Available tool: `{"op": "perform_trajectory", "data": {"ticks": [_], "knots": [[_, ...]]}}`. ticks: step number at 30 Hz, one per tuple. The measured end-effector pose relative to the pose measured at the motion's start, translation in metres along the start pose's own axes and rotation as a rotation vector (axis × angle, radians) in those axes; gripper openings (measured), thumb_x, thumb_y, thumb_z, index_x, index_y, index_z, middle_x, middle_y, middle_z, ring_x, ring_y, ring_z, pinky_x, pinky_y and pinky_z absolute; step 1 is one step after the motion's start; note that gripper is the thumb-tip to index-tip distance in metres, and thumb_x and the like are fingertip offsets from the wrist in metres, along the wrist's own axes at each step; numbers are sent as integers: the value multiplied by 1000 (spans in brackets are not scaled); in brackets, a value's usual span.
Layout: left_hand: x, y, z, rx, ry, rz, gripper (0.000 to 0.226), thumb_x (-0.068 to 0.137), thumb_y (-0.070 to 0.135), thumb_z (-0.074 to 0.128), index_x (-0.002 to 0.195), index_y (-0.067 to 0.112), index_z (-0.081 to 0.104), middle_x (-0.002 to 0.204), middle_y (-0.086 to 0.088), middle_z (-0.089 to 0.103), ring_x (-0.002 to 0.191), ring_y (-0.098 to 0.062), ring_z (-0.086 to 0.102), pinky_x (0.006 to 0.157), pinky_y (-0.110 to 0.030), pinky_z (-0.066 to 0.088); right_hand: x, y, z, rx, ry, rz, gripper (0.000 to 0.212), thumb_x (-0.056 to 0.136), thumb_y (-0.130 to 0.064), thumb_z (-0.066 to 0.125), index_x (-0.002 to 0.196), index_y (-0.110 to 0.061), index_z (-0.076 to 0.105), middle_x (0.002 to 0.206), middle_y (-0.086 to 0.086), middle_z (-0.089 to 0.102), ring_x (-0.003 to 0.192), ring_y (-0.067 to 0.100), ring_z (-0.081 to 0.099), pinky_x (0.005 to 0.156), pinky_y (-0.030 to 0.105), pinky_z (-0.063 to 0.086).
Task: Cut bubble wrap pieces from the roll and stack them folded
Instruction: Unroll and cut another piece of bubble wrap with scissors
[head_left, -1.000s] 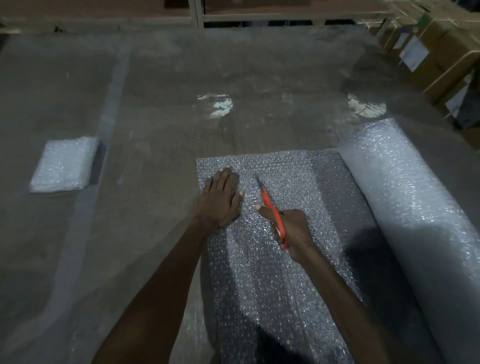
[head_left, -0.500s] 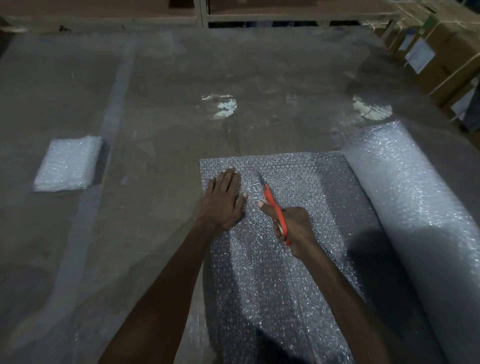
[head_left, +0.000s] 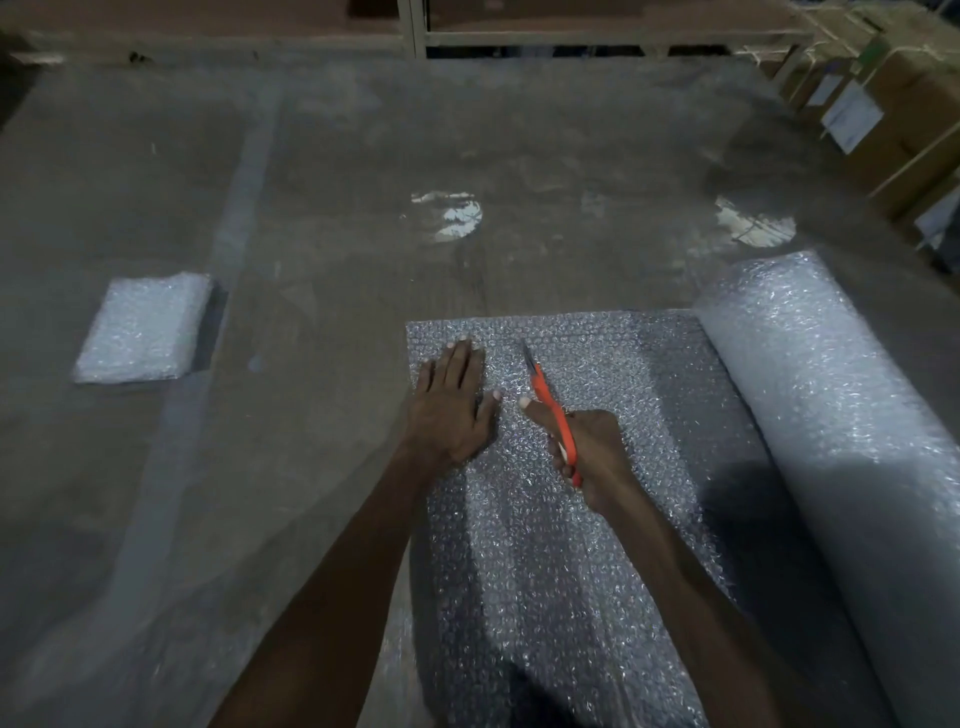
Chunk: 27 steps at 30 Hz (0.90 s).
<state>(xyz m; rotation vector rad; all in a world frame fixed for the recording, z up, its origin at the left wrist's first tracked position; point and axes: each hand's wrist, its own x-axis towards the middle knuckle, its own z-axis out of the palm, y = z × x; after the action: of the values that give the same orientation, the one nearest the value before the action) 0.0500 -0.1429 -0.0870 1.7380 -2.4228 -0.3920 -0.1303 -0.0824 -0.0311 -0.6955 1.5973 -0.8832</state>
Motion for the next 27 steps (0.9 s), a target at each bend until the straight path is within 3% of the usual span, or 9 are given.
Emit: {"op": "perform_trajectory", "data": {"ticks": [14, 27], "knots": [[0, -2, 4, -15, 9, -5, 77, 96, 57, 0, 160, 14, 3, 167, -9, -4, 154, -23, -8, 125, -46, -2, 11, -9, 4, -9, 16, 21, 43, 76, -41, 88, 72, -4, 67, 52, 3, 57, 36, 11, 44, 38, 21, 34], [2, -2, 4, -7, 6, -7, 72, 101, 54, 7, 160, 14, 2, 167, -8, -4, 154, -23, -8, 125, -44, -5, 19, -12, 7, -3, -1, -2, 46, 76, -45, 86, 73, -2, 69, 52, 5, 57, 38, 14, 44, 39, 22, 35]]}}
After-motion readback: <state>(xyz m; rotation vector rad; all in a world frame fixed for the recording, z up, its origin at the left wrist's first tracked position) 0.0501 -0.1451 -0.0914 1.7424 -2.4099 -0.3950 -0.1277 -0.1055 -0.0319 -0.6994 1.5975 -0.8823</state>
